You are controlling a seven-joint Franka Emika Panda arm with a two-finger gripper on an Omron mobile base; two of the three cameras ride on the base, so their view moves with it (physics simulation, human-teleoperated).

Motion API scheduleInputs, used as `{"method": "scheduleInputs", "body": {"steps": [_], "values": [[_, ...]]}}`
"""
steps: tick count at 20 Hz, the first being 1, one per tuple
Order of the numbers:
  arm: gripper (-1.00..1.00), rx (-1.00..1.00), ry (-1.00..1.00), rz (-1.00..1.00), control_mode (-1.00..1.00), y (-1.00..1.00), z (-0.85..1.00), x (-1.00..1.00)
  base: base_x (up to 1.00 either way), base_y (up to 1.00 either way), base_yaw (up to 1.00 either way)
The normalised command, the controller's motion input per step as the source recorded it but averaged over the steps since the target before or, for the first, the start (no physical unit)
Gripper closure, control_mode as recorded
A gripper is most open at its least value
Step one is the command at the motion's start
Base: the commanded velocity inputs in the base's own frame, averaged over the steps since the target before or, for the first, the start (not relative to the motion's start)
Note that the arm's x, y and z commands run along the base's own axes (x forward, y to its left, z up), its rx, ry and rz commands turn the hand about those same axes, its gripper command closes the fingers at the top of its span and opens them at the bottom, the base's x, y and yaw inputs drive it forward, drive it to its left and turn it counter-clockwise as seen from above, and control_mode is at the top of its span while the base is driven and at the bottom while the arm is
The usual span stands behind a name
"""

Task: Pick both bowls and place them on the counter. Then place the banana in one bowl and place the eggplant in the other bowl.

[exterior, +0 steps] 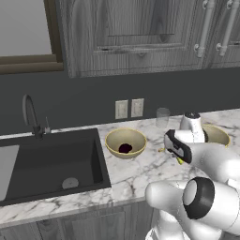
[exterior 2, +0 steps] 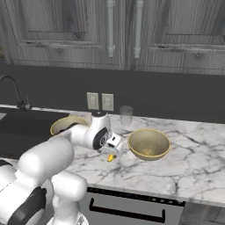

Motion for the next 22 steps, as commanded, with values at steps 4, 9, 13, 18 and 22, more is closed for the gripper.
{"method": "scheduleInputs", "body": {"steps": [4, 9, 13, 18, 22], "values": [[-1.0, -0.01, 0.06, 0.0, -1.0, -0.03, -0.25, 0.16, 0.0, 0.0, 0.0], [-1.0, 0.0, 0.04, 0.0, -1.0, -0.08, -0.25, 0.13, 0.0, 0.0, 0.0], [-1.0, 0.0, 0.03, 0.0, -1.0, -0.09, -0.22, 0.14, 0.0, 0.0, 0.0], [-1.0, 0.0, 0.02, 0.0, -1.0, 0.0, -0.23, 0.05, 0.0, 0.0, 0.0], [-1.0, 0.0, 0.01, 0.0, -1.0, 0.0, -0.22, 0.04, 0.0, 0.0, 0.0]]}}
